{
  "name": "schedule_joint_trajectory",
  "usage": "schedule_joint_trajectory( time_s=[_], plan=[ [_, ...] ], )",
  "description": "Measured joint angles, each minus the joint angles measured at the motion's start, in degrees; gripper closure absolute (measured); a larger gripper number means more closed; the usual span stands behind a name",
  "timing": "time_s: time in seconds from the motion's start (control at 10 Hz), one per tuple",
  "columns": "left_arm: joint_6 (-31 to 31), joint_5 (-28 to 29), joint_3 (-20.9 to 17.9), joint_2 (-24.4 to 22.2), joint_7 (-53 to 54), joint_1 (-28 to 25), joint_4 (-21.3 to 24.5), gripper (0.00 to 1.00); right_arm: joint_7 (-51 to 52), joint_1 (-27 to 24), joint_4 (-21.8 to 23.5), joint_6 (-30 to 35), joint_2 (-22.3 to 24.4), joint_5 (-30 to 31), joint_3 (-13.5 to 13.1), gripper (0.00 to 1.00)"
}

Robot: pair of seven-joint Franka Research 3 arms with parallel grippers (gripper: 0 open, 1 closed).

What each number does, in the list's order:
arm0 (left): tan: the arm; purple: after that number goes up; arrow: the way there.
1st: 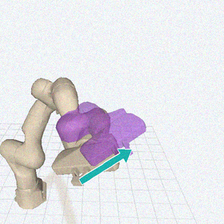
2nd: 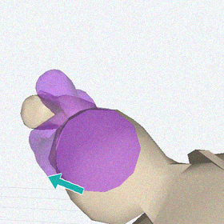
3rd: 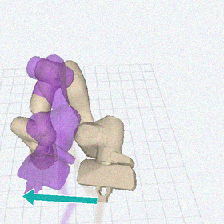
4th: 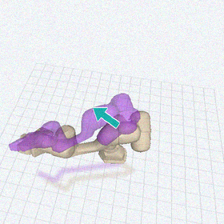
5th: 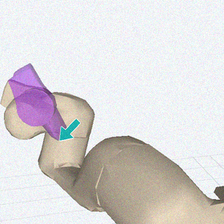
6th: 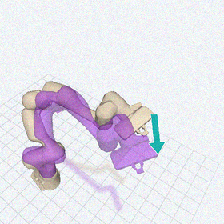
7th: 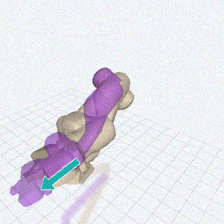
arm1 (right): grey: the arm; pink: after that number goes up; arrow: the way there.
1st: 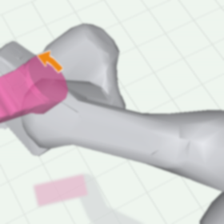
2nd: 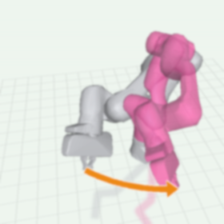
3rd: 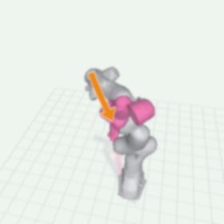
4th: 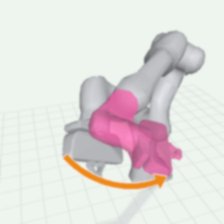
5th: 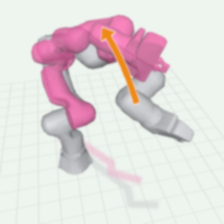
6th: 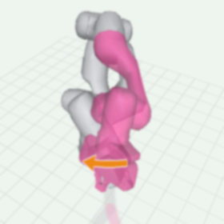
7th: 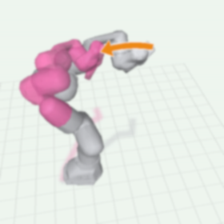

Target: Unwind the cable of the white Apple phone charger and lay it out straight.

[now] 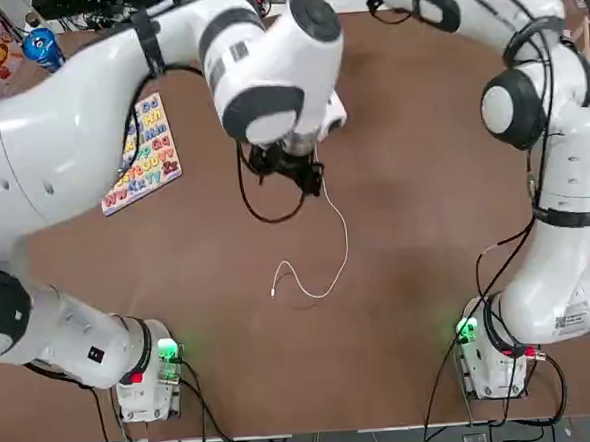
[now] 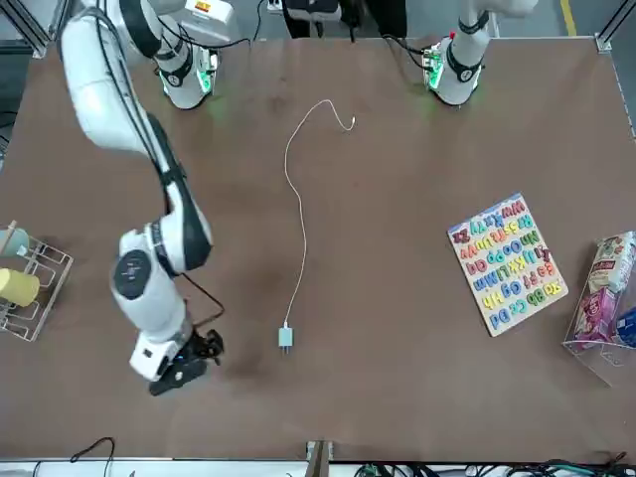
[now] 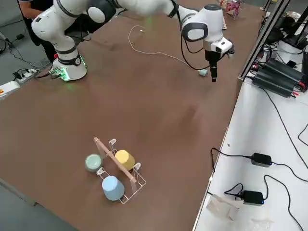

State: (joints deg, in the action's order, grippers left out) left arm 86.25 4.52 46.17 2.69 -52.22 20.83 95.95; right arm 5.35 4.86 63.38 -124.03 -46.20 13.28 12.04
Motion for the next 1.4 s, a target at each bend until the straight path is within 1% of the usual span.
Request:
schedule_joint_trajectory(
  time_s=[0.1, 0.2, 0.4, 0.5, 0.6, 0.7, 0.8, 0.9, 1.0, 1.1, 1.2, 1.3, 1.4],
  plan=[
    [0.4, 0.1, -0.3, 0.0, 0.0, -4.0, -0.6, 0.0, 5.3, -3.2, 0.9, 4.4, 3.4, -2.3, 0.1, 0.0],
    [1.7, 0.2, -0.5, 0.1, 0.1, -8.5, -1.2, 0.0, 8.6, -6.9, 3.7, 8.4, 7.9, -4.6, 0.3, 0.0],
    [4.3, 0.2, -0.7, 0.4, 0.5, -16.3, -2.0, 0.0, 10.1, -12.5, 12.9, 14.8, 18.2, -7.0, 0.8, 0.0],
    [4.5, 0.5, -0.7, 0.5, 0.5, -19.4, -2.1, 0.0, 9.2, -13.8, 17.7, 15.9, 23.2, -8.3, 0.9, 0.0],
    [4.5, 1.2, -0.7, 0.4, 0.5, -22.0, -2.3, 0.0, 6.9, -14.4, 21.5, 17.4, 27.9, -9.2, 0.9, 0.0],
    [4.3, 2.0, -0.6, 0.3, 0.6, -24.0, -2.4, 0.0, 3.7, -14.5, 23.7, 20.3, 31.9, -9.6, 0.8, 0.0],
    [4.1, 3.1, -0.6, 0.3, 1.3, -26.0, -2.5, 0.0, 1.3, -14.4, 24.3, 23.3, 35.0, -9.6, 0.8, 0.0],
    [4.1, 3.8, -0.6, 0.2, 2.6, -28.2, -2.5, 0.0, 0.0, -13.1, 24.2, 26.0, 37.5, -9.6, -0.7, 0.0],
    [4.1, 4.2, -0.7, 0.2, 5.3, -30.9, -2.6, 0.0, -1.0, -10.4, 23.6, 28.5, 39.2, -9.6, -4.0, 0.0],
    [4.2, 4.2, -1.1, 0.3, 10.5, -34.2, -2.6, 0.0, -2.5, -8.8, 22.5, 31.2, 40.0, -9.7, -6.1, 0.0],
    [4.6, 4.2, -3.3, 0.5, 16.5, -36.2, -2.6, 0.0, -4.8, -8.4, 21.7, 32.9, 40.3, -9.7, -6.3, 0.0],
    [5.4, 4.2, -8.3, 0.9, 21.8, -35.3, -2.6, 0.0, -6.6, -7.9, 21.3, 33.9, 40.4, -9.7, -6.0, 0.0],
    [6.1, 4.1, -13.7, 1.4, 25.7, -32.9, -2.6, 0.0, -7.8, -7.3, 21.1, 34.9, 40.8, -9.7, -5.8, 0.0]
  ],
)
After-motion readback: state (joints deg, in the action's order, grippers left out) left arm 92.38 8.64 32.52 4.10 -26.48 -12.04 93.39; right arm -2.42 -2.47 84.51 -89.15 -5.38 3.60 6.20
